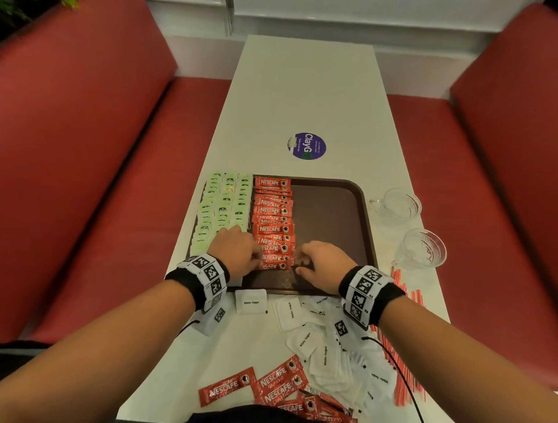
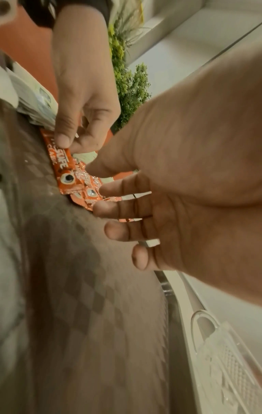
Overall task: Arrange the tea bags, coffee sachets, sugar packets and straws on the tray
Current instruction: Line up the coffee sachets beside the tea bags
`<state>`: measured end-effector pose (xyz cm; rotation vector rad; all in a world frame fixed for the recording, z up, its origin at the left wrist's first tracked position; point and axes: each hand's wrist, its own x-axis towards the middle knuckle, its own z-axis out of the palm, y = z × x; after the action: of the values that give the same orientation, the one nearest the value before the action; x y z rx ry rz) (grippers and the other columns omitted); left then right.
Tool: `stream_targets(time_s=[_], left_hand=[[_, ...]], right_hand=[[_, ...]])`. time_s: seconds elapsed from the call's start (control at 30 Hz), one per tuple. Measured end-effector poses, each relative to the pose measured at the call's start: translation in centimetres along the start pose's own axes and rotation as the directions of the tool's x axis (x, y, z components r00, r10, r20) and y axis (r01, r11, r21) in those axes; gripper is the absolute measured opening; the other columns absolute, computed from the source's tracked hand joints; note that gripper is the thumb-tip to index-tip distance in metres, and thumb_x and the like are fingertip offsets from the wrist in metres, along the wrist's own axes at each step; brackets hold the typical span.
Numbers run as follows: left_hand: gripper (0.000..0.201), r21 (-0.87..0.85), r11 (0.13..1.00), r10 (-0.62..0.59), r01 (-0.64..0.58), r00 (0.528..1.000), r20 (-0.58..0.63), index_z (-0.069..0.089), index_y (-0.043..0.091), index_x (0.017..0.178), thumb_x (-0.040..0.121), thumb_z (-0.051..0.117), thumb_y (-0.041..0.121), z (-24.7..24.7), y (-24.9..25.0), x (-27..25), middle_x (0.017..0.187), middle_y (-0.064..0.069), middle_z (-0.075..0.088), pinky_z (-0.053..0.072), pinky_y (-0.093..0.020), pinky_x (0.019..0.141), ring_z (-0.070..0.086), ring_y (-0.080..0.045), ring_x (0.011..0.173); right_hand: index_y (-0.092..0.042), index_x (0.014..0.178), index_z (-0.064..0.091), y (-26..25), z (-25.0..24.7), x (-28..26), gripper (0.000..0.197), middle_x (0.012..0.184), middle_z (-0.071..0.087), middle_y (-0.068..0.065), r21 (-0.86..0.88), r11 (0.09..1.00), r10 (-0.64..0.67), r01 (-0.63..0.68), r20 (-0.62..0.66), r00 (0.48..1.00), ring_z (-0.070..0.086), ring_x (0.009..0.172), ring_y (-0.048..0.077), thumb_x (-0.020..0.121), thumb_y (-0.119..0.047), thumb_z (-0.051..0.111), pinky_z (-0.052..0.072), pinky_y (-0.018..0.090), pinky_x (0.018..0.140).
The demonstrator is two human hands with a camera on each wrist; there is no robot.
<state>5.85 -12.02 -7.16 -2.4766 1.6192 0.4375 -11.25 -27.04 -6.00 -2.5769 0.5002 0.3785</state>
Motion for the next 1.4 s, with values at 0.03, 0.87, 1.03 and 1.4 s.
stream_targets(time_s=[0.03,0.87,1.03,1.4], left_hand=[[0.026,0.018,1.000,-0.009,0.009,1.000,0.004,0.070,0.039,0.107,0.093,0.055,0.056,0.1,0.0,0.1,0.108,0.010,0.063,0.040,-0.038,0.090,0.049,-0.019,0.106],[0.029,-0.085,0.960,0.276,-0.268,0.956,0.096,0.066,0.032,0.101,0.090,0.059,0.057,1.8,3.1,-10.0,0.094,0.014,0.064,0.045,-0.033,0.086,0.053,-0.010,0.091],[0.031,-0.087,0.931,0.365,-0.354,0.896,0.252,0.065,0.031,0.102,0.088,0.059,0.058,4.2,4.8,-12.0,0.095,0.011,0.062,0.048,-0.038,0.088,0.054,-0.014,0.094],[0.047,-0.042,0.894,0.442,-0.446,0.865,0.237,0.049,0.029,0.097,0.075,0.069,0.066,6.3,8.2,-12.2,0.099,0.006,0.059,0.048,-0.038,0.080,0.055,-0.017,0.089]], right_hand=[[-0.026,0.094,0.050,-0.1,0.1,-0.2,0.015,0.095,0.054,-0.006,-0.017,1.000,-0.014,0.015,0.023,1.000,0.051,0.087,0.015,0.093,-0.035,0.063,0.045,0.031,0.080],[-0.024,0.099,0.059,-4.2,4.6,-10.6,0.044,0.095,0.061,-0.005,-0.301,0.901,-0.187,0.312,0.379,0.906,0.052,0.090,0.017,0.076,-0.058,0.075,0.049,0.036,0.082],[-0.017,0.086,0.061,-5.3,5.3,-12.7,0.045,0.077,0.061,-0.003,-0.421,0.851,-0.083,0.315,0.484,0.871,0.058,0.072,0.019,0.079,-0.060,0.072,0.054,0.034,0.070],[-0.014,0.102,0.067,-6.2,7.4,-13.2,0.050,0.074,0.058,-0.001,-0.533,0.773,-0.050,0.344,0.489,0.871,0.058,0.069,0.021,0.077,-0.057,0.076,0.055,0.033,0.070]])
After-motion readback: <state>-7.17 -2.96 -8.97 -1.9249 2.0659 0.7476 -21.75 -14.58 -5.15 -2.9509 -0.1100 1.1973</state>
